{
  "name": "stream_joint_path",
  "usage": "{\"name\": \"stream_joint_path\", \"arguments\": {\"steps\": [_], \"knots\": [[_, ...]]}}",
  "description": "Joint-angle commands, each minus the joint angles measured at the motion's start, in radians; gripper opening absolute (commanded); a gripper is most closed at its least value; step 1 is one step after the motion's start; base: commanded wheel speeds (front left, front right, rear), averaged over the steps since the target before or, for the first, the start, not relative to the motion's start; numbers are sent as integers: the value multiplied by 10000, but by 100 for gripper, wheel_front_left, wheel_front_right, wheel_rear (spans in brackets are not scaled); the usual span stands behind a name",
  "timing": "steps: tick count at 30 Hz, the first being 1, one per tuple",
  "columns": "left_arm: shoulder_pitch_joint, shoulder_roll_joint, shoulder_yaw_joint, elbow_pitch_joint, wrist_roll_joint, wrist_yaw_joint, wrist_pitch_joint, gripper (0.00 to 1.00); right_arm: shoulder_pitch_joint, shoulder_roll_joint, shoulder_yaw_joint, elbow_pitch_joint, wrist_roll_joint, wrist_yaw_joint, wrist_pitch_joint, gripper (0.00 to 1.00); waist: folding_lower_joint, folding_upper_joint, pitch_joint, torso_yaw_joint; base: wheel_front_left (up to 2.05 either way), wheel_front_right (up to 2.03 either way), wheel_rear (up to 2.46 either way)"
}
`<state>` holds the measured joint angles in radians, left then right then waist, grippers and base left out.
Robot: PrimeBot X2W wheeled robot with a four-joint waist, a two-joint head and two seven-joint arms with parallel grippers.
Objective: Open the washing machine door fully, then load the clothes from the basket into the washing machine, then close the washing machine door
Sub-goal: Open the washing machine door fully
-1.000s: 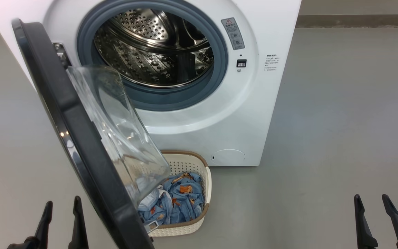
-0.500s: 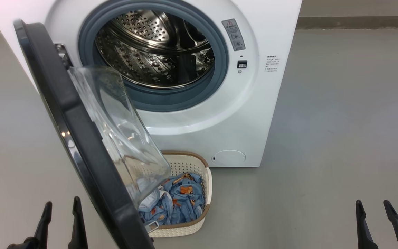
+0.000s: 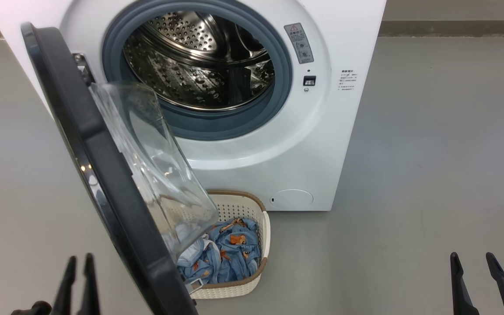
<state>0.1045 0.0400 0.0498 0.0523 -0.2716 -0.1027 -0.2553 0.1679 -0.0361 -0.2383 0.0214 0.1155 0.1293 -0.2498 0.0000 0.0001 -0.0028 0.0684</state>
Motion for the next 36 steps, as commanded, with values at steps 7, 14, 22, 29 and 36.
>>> {"name": "stream_joint_path", "arguments": {"steps": [7, 14, 22, 29, 36], "knots": [[-174, 102, 616, -225, -248, 31, -65, 0, -192, -142, 185, -297, -94, 14, -120, 100, 0, -1, 7, 46, 0, 0, 0], [-502, 102, 1323, -1168, -460, 605, -65, 0, -175, -142, 141, -318, -73, 14, -120, 100, 0, -1, 13, 140, 0, 0, 0], [-1061, 102, 1427, -3781, 0, 988, -65, 0, -120, -141, 70, -328, -94, 14, -120, 100, 0, -1, -3, 364, 0, 0, 0], [-1287, 102, -81, -6105, 405, 603, 324, 0, -39, -141, -34, -269, 34, 14, -120, 100, 0, -1, 10, 710, 0, 0, 0], [-1028, 102, -3251, -7155, -414, 690, 2557, 0, -104, -141, -40, -75, 138, 14, -120, 100, 0, -1, 38, 1103, 0, 0, 0]]}}
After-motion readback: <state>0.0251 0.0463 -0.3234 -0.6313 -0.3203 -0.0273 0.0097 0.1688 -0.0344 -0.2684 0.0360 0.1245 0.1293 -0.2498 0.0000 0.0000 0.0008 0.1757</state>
